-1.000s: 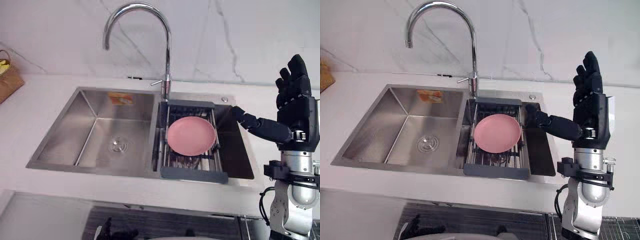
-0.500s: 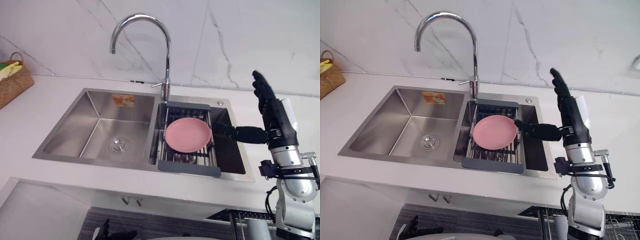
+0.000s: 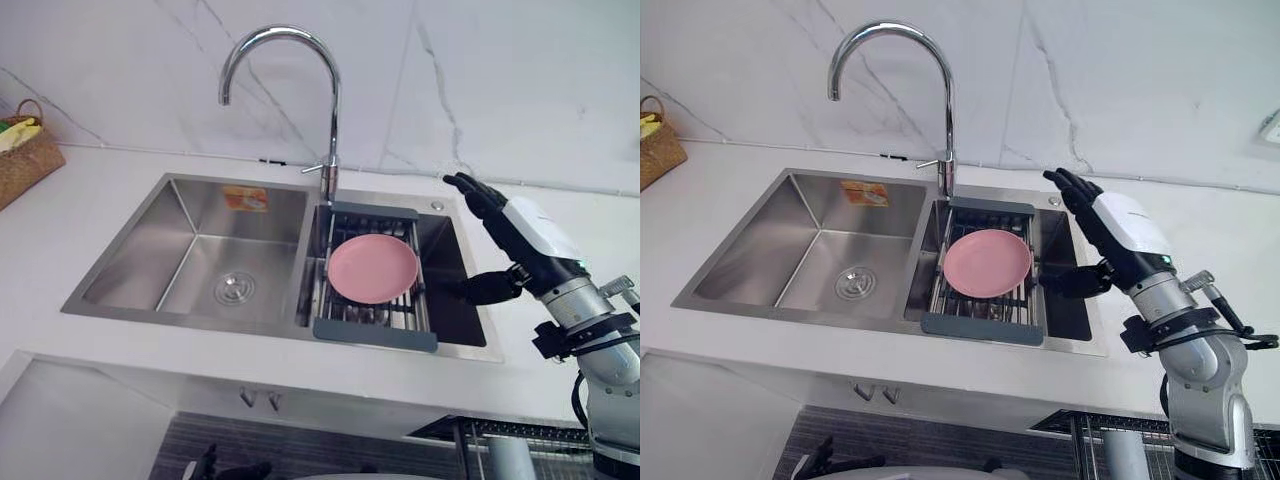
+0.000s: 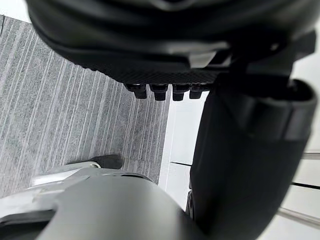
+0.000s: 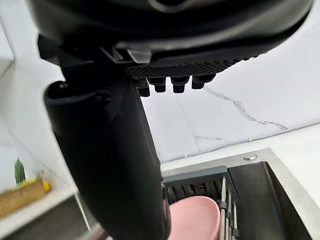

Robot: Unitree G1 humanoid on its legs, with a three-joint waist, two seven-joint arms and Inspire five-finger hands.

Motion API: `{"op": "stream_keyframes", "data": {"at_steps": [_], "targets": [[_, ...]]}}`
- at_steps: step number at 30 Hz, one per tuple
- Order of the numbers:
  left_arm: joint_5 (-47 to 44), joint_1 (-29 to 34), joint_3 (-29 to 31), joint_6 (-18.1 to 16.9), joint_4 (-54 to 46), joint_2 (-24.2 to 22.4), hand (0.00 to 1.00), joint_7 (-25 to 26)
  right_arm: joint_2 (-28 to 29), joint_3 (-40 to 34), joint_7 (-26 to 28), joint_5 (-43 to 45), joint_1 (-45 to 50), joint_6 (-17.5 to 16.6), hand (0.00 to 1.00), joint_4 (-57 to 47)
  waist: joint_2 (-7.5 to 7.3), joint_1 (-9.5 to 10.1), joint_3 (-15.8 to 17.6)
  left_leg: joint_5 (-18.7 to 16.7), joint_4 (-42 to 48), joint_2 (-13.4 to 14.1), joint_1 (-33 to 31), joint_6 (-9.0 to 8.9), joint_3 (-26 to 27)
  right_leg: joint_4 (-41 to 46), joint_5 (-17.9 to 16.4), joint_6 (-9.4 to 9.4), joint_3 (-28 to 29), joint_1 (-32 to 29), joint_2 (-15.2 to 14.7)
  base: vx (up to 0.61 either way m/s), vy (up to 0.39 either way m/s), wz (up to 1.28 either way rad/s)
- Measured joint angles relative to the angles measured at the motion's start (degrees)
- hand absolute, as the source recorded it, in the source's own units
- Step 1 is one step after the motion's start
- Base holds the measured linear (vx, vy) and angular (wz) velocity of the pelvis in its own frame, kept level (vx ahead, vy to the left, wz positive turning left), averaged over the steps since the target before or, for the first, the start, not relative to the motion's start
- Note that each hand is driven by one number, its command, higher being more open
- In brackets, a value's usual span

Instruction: Walk over to the sink, pick up the cup, carry it to the dishwasher, place the cup inside the dishwasher, then close the dishwasher door

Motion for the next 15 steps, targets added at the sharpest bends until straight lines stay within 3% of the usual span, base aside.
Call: {"op": "stream_keyframes", "data": {"at_steps": [4,15], "targets": [[0.0,-0.3,-0.1,0.2,0.0,0.5,1.0,-0.1,0.0,3.3,0.0,-4.1,-0.1,-2.3,1.0,0.0,-0.73,0.01,-0.3,0.1,0.0,-0.2,-0.7,0.16,-0.8,0.0,0.0,0.02,-0.7,-0.5,-0.2,0.0,0.0,0.09],[0.0,-0.4,-0.2,1.1,0.0,0.6,1.0,-0.8,0.0,6.4,0.0,-12.0,-0.4,-5.9,1.0,0.2,-0.75,0.03,-0.6,0.7,-1.2,-0.9,-1.1,0.51,-2.3,0.0,-0.2,0.18,-1.8,-0.7,-0.7,-0.04,-0.002,0.07]]}}
